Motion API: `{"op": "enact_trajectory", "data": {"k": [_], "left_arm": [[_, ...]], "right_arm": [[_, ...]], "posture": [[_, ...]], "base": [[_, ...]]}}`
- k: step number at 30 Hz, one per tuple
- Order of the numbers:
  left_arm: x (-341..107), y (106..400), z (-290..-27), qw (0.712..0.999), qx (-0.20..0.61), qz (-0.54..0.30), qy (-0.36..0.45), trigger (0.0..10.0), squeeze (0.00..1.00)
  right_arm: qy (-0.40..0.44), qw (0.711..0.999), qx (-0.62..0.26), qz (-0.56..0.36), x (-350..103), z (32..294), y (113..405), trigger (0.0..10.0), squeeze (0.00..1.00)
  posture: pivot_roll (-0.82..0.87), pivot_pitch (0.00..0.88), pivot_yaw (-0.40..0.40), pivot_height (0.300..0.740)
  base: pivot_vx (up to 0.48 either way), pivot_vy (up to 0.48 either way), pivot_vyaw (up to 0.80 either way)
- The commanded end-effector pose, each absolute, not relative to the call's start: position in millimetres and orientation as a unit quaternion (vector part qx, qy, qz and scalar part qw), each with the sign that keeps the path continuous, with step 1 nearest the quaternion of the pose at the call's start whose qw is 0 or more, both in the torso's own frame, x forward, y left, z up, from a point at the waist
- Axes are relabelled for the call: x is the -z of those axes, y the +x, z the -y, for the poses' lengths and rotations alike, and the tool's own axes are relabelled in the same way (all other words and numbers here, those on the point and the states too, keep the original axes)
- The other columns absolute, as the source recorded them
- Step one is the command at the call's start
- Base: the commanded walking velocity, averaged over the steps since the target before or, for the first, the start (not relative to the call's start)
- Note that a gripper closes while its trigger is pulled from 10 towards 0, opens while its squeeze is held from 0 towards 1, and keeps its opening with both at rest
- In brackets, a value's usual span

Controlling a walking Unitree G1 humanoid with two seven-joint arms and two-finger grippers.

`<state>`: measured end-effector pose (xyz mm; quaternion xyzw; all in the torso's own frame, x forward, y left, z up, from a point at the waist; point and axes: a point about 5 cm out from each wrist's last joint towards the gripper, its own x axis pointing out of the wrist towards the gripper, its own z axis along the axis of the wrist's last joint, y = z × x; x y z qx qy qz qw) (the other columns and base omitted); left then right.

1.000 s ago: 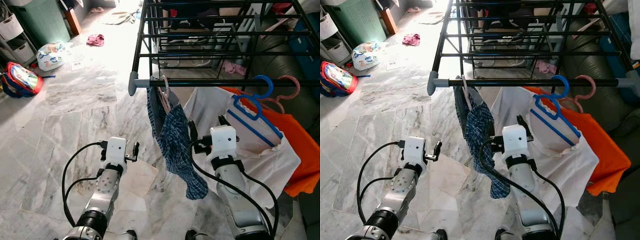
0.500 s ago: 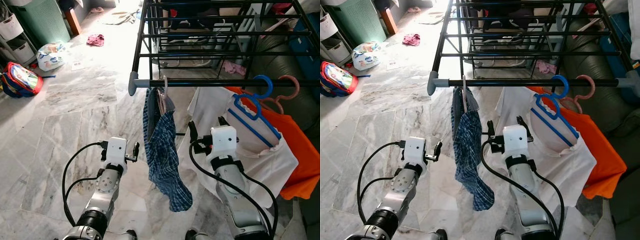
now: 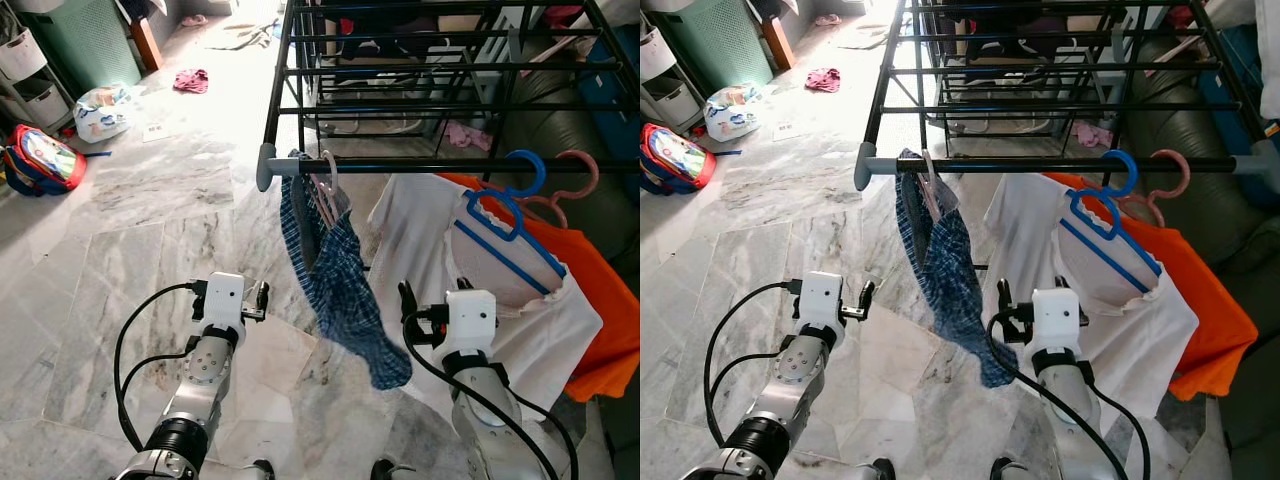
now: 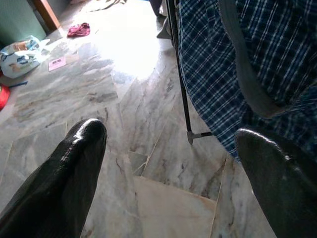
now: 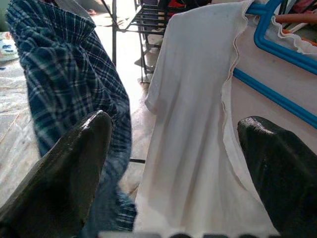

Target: Hang hanger

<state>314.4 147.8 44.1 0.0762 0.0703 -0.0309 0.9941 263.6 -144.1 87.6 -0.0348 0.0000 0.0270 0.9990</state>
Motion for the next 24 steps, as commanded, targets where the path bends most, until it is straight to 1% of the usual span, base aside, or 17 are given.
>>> {"op": "enact_trajectory", "data": {"k": [1,5,24], "left_arm": [[-37.0,310.7,-149.2,0.993,0.023,-0.09,0.078,10.0,0.0],[-36.5,311.1,-148.2,0.993,0.023,-0.093,0.076,10.0,0.0],[-36.1,311.1,-150.9,0.992,0.018,-0.097,0.073,10.0,0.0]], "right_arm": [[-0.027,0.999,-0.028,0.0,-89.0,142.1,261.0,10.0,0.89],[-0.024,0.999,-0.029,-0.002,-89.2,141.2,261.0,10.0,0.89],[-0.023,0.999,-0.044,0.001,-91.7,133.6,266.9,10.0,0.89]], "posture": [[-0.03,0.195,0.07,0.74],[-0.03,0.195,0.067,0.74],[-0.02,0.19,0.066,0.74]], "base": [[0.0,0.0,0.0],[-0.18,0.0,0.0],[-0.303,0.0,0.0]]}}
